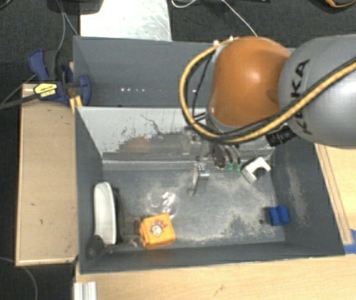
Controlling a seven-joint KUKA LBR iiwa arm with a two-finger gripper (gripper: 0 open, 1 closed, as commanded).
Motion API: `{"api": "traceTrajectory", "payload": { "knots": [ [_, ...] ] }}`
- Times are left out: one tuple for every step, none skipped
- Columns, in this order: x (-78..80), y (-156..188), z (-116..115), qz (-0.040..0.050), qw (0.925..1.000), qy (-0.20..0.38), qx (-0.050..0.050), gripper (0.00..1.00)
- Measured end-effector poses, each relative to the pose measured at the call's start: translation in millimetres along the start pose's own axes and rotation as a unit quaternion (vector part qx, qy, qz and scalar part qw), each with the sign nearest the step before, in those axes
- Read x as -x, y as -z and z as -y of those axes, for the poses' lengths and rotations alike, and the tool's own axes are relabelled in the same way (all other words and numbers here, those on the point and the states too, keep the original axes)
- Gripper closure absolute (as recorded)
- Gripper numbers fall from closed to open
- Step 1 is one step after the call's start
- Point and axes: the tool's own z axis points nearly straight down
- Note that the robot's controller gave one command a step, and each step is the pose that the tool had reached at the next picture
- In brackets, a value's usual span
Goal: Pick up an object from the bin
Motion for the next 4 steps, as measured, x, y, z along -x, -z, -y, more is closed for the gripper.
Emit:
{"api": "traceTrajectory", "payload": {
  "knots": [
    [1.6,4.8,0.8,0.0044,1.0,-0.002,0.0,0.0],
    [-2.2,-95.6,-17.0,0.0041,0.9992,0.04,0.001,0.0],
    [-38.7,-153.5,20.4,0.0039,0.9903,0.139,0.0,0.0],
    [-40.9,-151.2,-17.7,0.008,0.9968,0.079,0.001,0.0]
  ]
}}
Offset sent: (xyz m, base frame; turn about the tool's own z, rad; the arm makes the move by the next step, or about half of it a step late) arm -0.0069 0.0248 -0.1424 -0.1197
